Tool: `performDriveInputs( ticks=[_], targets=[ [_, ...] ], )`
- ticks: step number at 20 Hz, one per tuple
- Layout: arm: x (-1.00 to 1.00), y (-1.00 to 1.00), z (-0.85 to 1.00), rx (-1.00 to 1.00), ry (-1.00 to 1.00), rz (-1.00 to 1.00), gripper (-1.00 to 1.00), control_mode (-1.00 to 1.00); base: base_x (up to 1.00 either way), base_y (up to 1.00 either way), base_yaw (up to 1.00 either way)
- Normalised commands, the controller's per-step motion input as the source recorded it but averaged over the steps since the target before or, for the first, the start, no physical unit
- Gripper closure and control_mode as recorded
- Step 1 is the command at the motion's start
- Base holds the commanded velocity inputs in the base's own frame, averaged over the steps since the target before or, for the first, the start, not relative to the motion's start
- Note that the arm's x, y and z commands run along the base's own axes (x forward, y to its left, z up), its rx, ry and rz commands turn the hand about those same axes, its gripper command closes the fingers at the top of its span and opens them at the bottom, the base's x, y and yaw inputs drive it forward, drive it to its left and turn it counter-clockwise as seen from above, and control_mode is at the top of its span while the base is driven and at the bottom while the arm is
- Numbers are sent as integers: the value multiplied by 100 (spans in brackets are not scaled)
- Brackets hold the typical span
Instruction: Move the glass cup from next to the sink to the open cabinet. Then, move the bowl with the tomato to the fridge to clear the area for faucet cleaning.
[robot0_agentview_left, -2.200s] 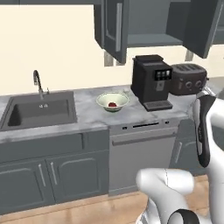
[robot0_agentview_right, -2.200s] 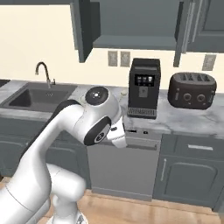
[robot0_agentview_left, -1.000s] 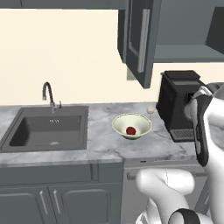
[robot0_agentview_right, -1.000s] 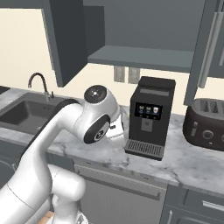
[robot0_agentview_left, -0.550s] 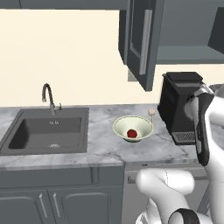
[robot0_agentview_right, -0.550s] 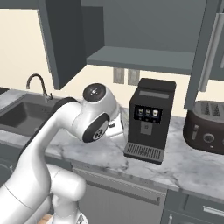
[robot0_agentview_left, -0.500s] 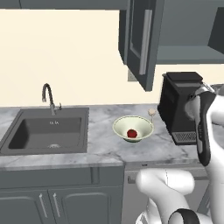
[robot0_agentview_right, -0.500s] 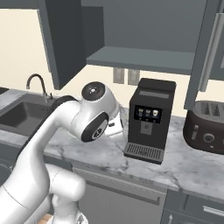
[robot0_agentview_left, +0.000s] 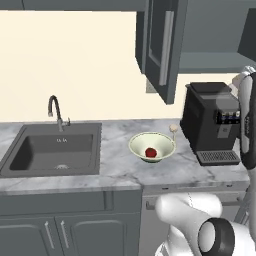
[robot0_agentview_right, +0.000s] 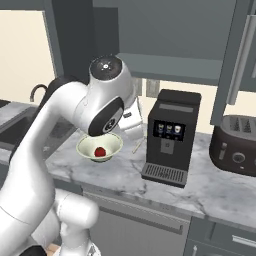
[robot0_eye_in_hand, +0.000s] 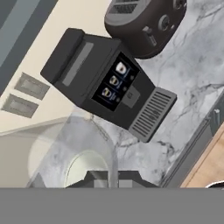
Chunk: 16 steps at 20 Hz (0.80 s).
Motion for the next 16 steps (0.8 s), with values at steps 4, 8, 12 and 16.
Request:
performDriveInputs(
  ticks=[4,8,12,16],
  targets=[
    [29,0,76,20,0,0,100,-100,0,0,0],
    [9,-1,28,35,-4,0,100,-100,0,0,0],
    [1,0,0,10,-10,0,100,-100,0,0,0],
    [40,0,13,0,-1,-3,100,-100,0,0,0]
  ],
)
